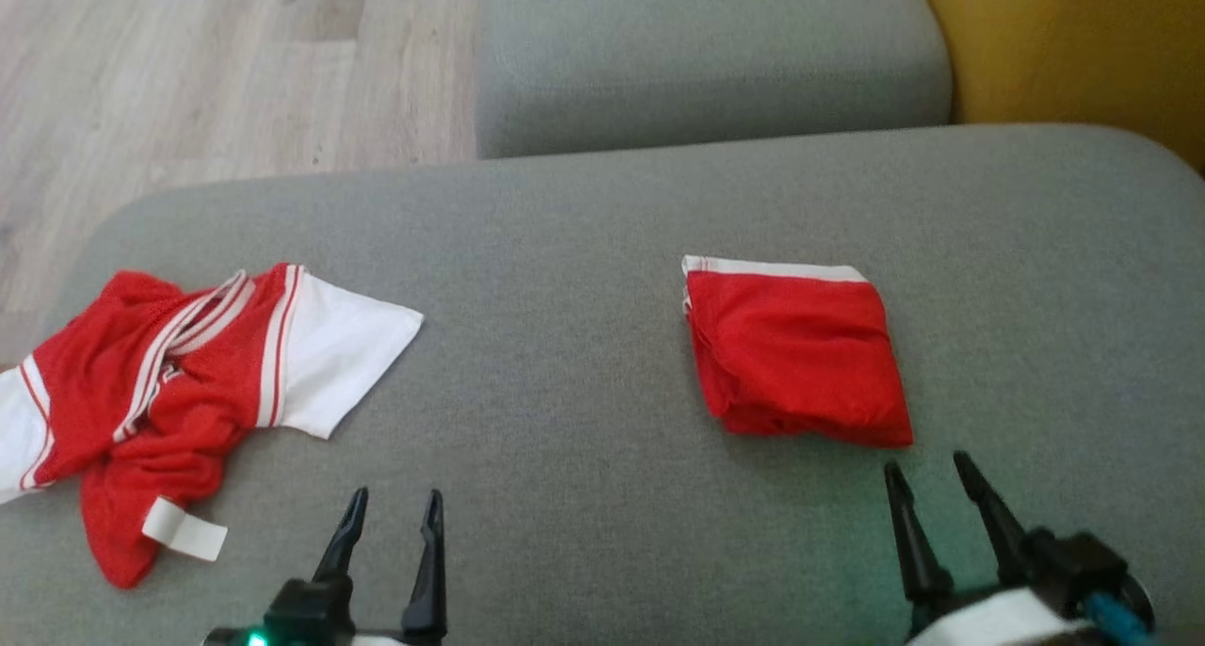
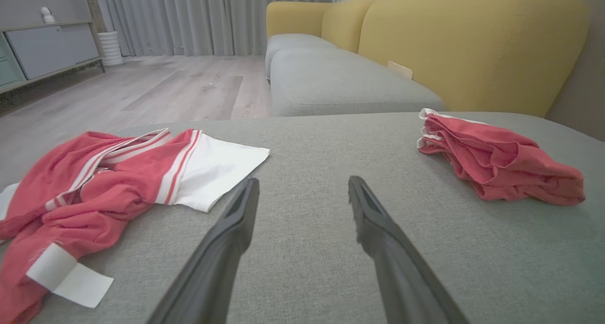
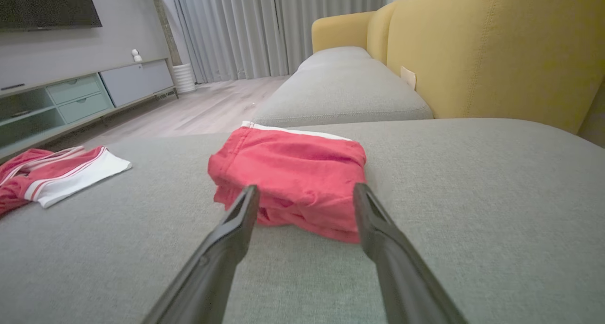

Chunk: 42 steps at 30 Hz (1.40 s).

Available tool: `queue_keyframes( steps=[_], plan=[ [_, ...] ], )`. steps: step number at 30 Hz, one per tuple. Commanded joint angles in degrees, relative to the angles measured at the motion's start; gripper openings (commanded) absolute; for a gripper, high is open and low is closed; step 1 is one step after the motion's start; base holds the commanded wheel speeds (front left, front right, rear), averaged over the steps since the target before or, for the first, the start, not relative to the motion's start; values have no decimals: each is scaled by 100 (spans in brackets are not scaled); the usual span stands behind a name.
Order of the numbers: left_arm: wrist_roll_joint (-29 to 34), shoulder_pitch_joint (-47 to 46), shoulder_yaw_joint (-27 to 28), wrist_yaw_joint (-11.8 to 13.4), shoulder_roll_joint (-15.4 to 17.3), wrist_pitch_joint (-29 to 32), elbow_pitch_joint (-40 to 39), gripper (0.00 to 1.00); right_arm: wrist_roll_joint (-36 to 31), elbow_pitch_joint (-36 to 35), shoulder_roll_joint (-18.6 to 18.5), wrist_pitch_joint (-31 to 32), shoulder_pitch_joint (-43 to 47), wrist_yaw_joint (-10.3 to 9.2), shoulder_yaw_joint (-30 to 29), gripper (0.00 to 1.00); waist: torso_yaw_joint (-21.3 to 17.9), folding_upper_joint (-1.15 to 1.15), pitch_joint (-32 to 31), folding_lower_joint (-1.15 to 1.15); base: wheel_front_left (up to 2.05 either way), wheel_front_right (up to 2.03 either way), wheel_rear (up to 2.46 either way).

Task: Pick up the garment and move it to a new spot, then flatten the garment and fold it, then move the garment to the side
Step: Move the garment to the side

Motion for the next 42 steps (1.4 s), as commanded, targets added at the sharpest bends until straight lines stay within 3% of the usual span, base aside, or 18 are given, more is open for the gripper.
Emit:
queue_keyframes(
  steps=[1, 9, 15, 21, 29, 30, 32, 33, 42],
  plan=[
    [-42, -382, 116, -61, -44, -71, -216, 100, 140, -159, -27, -78, -519, -5, 156, 100, -46, 0, 172, 0, 0, 0, 0],
    [-82, -738, -82, -187, -44, -71, -290, 100, 612, 665, -263, -38, -1742, -5, -37, 100, -16, 0, 668, 0, 0, 0, 0],
    [-84, -1009, -189, -138, -44, -71, -305, 100, 824, 1548, -542, 527, -2663, -5, -229, 100, 107, 0, 932, 0, 0, 0, 0],
    [-114, -1270, -327, -110, -44, -71, -229, 100, 1272, 2314, -1003, 1356, -3315, -5, 100, 100, 289, 0, 1201, 0, 0, 0, 0],
    [-134, -1432, -439, -69, -44, -71, -187, 100, 2045, 2738, -1383, 1998, -3546, -5, 809, 99, 404, 0, 1426, 0, 0, 0, 0],
    [-138, -1439, -443, -62, -44, -71, -185, 100, 2139, 2741, -1400, 2053, -3552, -5, 920, 81, 400, 0, 1444, 0, 0, 0, 0],
    [-137, -1453, -441, -48, -44, -71, -188, 100, 2329, 2722, -1441, 2094, -3582, -5, 1095, 33, 373, 0, 1482, 0, 0, 0, 0],
    [-137, -1465, -433, -45, -44, -71, -188, 100, 2403, 2718, -1468, 2091, -3611, -5, 1162, 0, 352, 0, 1502, 0, 0, 0, 0],
    [-63, -1632, -360, -104, -44, -71, -290, 100, 2332, 2821, -2116, 1833, -4233, -5, 1707, 0, -63, 0, 1857, 0, 0, 0, 0]
  ],
)
